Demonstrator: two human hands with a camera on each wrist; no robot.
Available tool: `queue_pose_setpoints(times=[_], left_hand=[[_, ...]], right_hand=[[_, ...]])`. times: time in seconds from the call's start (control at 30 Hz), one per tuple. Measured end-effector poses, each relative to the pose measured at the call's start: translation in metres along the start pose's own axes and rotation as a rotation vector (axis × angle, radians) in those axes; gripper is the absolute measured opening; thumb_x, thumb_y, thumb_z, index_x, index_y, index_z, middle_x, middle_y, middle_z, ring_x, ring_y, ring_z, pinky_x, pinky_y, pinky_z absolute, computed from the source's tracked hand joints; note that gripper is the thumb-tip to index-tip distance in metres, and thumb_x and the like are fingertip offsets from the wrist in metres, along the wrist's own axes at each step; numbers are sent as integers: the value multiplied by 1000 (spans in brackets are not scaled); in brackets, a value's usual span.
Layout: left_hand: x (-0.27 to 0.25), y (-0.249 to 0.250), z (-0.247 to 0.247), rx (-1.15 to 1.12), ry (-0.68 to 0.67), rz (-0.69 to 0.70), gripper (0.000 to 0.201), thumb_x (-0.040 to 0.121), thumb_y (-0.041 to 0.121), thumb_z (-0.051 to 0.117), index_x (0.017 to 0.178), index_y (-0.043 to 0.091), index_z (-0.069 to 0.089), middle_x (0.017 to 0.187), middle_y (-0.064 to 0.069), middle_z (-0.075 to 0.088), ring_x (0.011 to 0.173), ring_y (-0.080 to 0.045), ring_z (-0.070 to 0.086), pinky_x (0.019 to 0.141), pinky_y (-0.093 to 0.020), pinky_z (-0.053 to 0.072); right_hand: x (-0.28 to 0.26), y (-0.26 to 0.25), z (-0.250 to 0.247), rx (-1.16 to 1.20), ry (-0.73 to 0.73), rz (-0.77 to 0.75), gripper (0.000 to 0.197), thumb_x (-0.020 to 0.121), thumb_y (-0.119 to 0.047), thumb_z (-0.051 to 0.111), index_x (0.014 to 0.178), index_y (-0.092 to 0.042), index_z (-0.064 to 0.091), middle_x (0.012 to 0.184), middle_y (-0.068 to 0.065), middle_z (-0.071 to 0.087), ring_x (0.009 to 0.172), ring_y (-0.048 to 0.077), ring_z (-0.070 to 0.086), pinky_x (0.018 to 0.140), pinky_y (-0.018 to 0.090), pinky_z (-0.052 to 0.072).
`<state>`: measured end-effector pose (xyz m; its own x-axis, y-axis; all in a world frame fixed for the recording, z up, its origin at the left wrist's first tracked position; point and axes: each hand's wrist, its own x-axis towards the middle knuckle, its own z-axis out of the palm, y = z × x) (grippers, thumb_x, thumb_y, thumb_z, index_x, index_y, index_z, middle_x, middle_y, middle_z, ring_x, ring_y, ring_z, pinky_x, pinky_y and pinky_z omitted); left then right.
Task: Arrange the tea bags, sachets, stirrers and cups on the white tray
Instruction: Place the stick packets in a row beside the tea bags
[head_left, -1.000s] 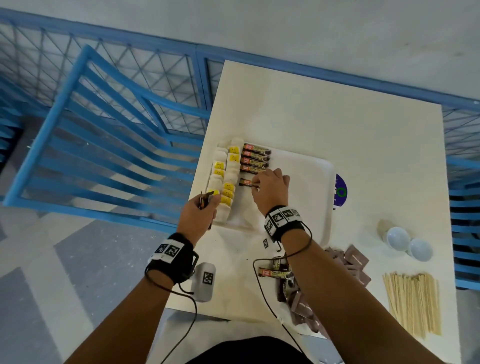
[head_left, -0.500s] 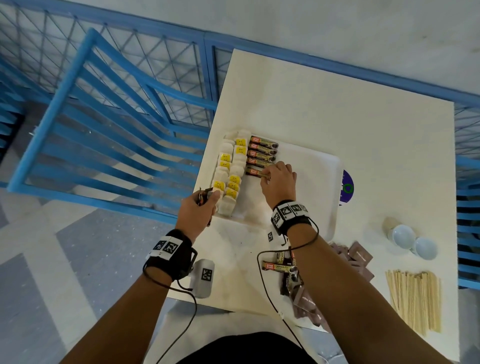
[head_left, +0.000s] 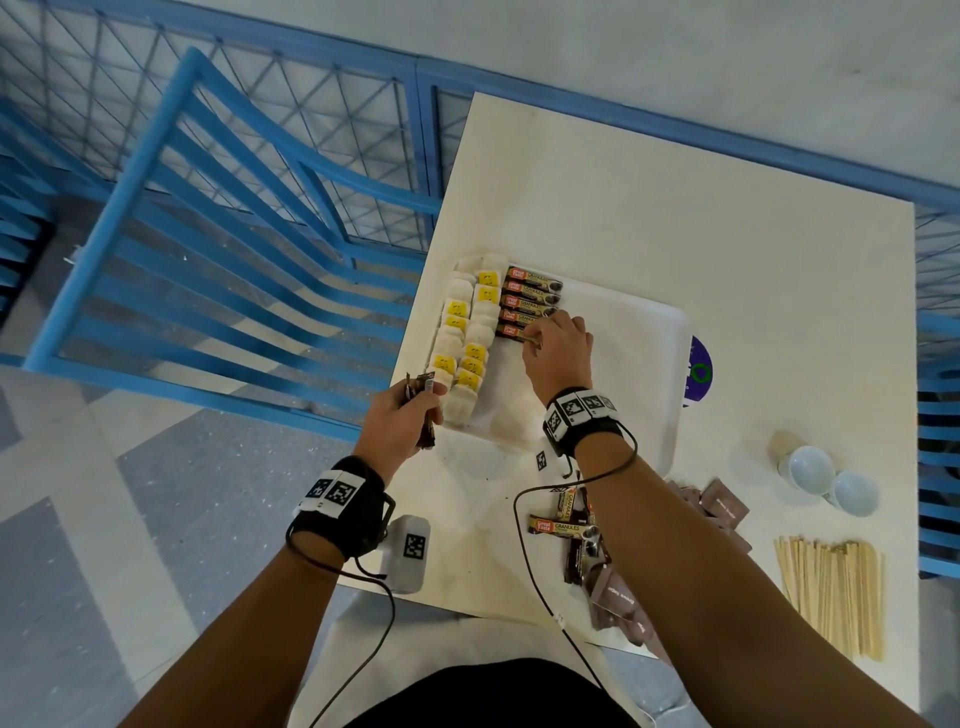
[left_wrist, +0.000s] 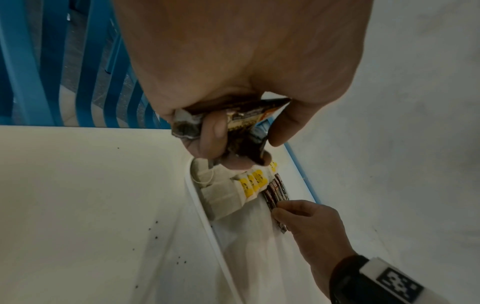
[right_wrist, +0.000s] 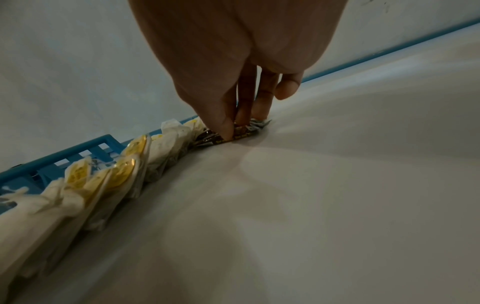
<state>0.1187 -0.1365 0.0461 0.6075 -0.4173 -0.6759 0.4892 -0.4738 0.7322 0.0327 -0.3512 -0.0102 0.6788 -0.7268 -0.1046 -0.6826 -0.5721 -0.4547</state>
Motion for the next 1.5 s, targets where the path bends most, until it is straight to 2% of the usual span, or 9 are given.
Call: queue_pose_setpoints(times=[0.2,0.33,0.47,0.63,0.93,1.07,1.2,1.33,1.5], left_hand=[[-1,2,3,-154,-90,-16,25,95,25,70,119,15,74,77,-2,58,61,-16,50,40,-16,36],[5,3,7,-176,-69,49,26,88,26,79,112,19,75,74,-8,59,51,-14,45,40,-20,30],[11,4,11,-190,-35,51,26,89,17,78,114,14,70,70,-5,64,50,-15,48,41,-22,32],[14,2,12,-225,-66,34,13,98,9,64,106,16,71,73,-13,58,53,-17,49,49,-26,33],[10,6,15,-350,-123,-60,18,99,8,59,115,8,68,78,-8,66,50,-16,49,39,-22,29],[10,5,15,-285,-78,5,29,94,25,72,112,3,70,85,-13,69,51,-17,49,39,-21,27],[11,3,12,-200,5,59,26,90,25,77,104,3,73,83,-15,72,47,-17,47,39,-20,28],[11,1,15,-137,42,84,15,89,23,78,97,11,75,89,-11,78,48,-15,49,41,-22,33],[10,1,21,-53,64,124,7,89,22,78,91,17,74,79,-7,76,51,-16,52,45,-24,37]], right_hand=[[-21,-13,-11,151,143,-30,15,86,-14,65,100,-19,69,99,-4,63,94,19,54,85,34,43],[-49,-39,-22,474,-175,-16,11,95,-21,64,101,-19,72,89,-11,70,79,1,62,78,19,50],[-67,-53,-32,584,-407,34,17,100,-26,59,109,-19,71,88,-6,73,73,7,69,71,19,50],[-76,-55,-34,645,-427,53,25,91,-28,72,115,-19,67,86,-5,76,72,10,72,73,24,58],[-74,-53,-36,731,-434,99,47,81,-20,82,122,-19,60,85,0,74,69,5,69,67,21,54],[-72,-50,-46,698,-419,76,44,79,-16,82,117,-18,61,81,-2,75,69,5,70,73,17,54],[-65,-43,-49,639,-336,50,27,83,-19,79,108,-23,68,87,-5,73,76,12,67,76,22,54],[-62,-40,-48,508,-244,-69,17,90,-19,71,106,-22,71,96,-8,68,84,9,60,78,17,47],[-61,-41,-40,252,-292,-200,23,86,-37,74,105,-26,70,100,-6,64,97,17,57,88,38,47]])
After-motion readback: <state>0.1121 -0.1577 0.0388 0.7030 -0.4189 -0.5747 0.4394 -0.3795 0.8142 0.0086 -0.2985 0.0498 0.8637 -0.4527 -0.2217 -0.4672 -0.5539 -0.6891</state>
